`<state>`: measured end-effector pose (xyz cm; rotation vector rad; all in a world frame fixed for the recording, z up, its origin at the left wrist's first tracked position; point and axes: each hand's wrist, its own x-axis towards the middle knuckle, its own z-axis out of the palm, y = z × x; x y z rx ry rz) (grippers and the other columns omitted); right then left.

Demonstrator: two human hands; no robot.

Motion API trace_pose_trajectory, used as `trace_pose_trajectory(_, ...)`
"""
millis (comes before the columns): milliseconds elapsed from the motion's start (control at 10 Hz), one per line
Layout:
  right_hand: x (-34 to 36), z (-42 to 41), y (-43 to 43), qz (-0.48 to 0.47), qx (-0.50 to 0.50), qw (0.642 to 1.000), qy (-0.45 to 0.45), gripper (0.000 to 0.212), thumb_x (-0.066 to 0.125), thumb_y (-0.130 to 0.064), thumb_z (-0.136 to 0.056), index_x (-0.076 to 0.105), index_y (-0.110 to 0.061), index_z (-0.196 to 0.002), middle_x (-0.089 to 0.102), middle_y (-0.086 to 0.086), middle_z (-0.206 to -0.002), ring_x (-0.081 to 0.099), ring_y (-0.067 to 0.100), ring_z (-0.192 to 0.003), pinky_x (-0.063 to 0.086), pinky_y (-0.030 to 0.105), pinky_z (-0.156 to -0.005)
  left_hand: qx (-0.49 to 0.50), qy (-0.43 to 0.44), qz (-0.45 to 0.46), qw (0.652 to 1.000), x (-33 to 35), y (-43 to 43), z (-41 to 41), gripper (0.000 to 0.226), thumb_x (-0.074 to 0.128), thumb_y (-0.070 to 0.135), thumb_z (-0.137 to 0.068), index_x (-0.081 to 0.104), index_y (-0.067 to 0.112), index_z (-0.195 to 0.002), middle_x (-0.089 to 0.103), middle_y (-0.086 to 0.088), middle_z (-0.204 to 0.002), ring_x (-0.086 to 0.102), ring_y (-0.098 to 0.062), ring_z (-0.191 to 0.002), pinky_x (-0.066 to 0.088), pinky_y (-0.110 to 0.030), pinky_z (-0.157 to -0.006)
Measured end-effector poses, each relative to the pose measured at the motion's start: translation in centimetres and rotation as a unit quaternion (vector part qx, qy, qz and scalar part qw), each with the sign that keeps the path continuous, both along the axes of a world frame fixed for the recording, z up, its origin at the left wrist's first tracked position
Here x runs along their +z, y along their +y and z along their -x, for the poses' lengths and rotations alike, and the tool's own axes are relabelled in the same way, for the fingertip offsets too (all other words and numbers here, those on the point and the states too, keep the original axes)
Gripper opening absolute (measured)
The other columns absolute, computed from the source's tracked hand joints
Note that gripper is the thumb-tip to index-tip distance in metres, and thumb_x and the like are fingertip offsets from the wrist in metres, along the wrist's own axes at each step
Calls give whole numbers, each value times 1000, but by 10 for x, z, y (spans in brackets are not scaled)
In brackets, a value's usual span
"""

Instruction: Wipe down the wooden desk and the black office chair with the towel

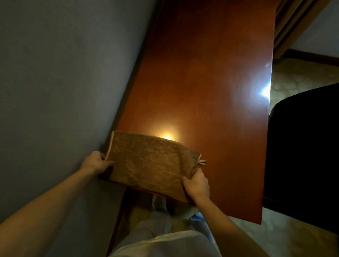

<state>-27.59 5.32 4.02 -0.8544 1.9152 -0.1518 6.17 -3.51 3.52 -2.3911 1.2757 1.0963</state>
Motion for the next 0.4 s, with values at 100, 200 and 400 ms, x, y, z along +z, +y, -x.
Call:
trace_pose_trajectory(100, -4, -17, 17, 12, -39, 998, -56, 37, 68, -30, -96, 51, -15, -126, 62, 5, -122, 62, 27, -114, 52, 47, -97, -16, -28, 24, 999, 9, 15, -9, 24, 75, 31, -92, 67, 10, -87, 71, -20, -103, 67, -37, -101, 54, -45, -87)
trace_pose_trajectory(200, -7, -14, 28, 51, -121, 988, -85, 38, 71, -27, -94, 50, -15, -124, 62, 7, -118, 63, 25, -108, 54, 50, -96, -28, -72, 75, 994, 15, 29, 3, 38, 73, 34, -94, 62, 3, -114, 66, -25, -119, 61, -43, -114, 51, -48, -92)
trace_pose_trajectory(400, -8, 19, 68, 103, -164, 980, -53, 39, 70, -18, -95, 53, -14, -130, 63, 5, -113, 64, 16, -93, 57, 35, -83, -117, -155, 148, 970, 30, 55, 25, 58, 67, 31, -95, 46, -1, -139, 49, -29, -138, 43, -47, -129, 43, -56, -101)
